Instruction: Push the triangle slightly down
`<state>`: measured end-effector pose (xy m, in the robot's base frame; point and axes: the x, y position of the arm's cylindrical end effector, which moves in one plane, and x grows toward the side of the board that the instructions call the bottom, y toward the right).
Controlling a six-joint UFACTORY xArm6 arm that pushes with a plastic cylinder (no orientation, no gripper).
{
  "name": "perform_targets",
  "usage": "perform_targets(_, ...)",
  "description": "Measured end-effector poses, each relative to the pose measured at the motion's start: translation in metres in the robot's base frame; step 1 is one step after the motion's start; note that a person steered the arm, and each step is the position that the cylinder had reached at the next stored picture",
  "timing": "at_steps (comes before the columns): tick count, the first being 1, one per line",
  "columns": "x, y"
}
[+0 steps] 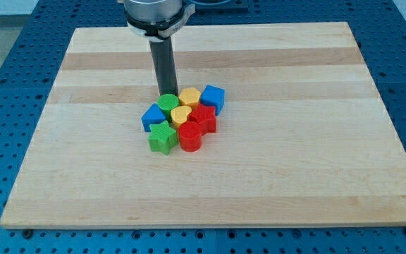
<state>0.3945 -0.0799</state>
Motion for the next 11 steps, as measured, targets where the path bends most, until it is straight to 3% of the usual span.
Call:
perform_targets(5,0.085,-0.03)
perform_targets(6,0.08,-0.03)
perform_targets(7,0.02,-0.032)
perform_targets(8,0.019,-0.071)
perform_targets(9,0.068,-0.118)
perform_targets(11,0.1,-0.099)
